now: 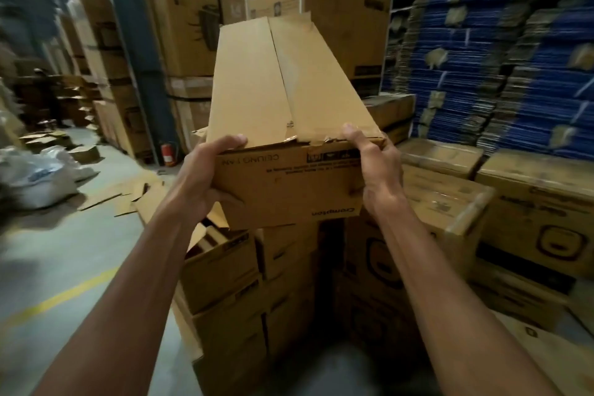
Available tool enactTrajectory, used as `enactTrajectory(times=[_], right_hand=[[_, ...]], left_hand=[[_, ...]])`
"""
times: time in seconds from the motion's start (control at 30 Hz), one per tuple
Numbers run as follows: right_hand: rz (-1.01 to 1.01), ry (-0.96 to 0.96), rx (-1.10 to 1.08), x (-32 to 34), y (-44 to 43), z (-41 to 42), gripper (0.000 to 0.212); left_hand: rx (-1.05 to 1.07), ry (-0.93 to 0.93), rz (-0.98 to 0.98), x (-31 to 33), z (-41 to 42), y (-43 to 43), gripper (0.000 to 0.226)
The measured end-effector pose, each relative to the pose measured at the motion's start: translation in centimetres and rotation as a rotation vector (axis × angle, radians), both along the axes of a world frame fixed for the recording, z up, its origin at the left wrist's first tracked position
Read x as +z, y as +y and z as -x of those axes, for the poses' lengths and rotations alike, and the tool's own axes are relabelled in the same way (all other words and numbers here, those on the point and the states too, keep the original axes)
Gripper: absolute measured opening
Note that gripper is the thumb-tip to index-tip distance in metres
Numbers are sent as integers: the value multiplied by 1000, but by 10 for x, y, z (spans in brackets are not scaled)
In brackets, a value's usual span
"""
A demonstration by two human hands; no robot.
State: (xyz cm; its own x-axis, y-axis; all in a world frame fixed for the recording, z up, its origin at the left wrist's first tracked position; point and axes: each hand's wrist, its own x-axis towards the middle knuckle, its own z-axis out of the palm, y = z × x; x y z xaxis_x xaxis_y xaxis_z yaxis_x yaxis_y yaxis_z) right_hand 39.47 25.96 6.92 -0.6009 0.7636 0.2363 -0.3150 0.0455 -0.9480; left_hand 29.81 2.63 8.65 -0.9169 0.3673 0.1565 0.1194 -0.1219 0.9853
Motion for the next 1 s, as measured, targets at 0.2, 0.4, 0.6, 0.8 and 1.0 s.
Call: enactTrajectory(times=[0.2, 0.4, 0.6, 0.8, 1.0], right_hand=[[76, 10, -213, -9, 64, -62, 50], [124, 18, -369, -26, 111, -76, 76], [173, 1, -472, -48, 149, -45, 82], [224, 3, -574, -66, 177, 2, 106], [254, -86, -640, -91, 207, 35, 67]], left_hand=[[-218, -62, 43, 0, -14, 92, 61], [-372, -87, 100, -10, 1, 168, 69], [-452, -134, 141, -26, 47, 231, 67], [-530, -184, 184, -45, 106, 280, 62], [-616, -208, 238, -71, 148, 327, 59]])
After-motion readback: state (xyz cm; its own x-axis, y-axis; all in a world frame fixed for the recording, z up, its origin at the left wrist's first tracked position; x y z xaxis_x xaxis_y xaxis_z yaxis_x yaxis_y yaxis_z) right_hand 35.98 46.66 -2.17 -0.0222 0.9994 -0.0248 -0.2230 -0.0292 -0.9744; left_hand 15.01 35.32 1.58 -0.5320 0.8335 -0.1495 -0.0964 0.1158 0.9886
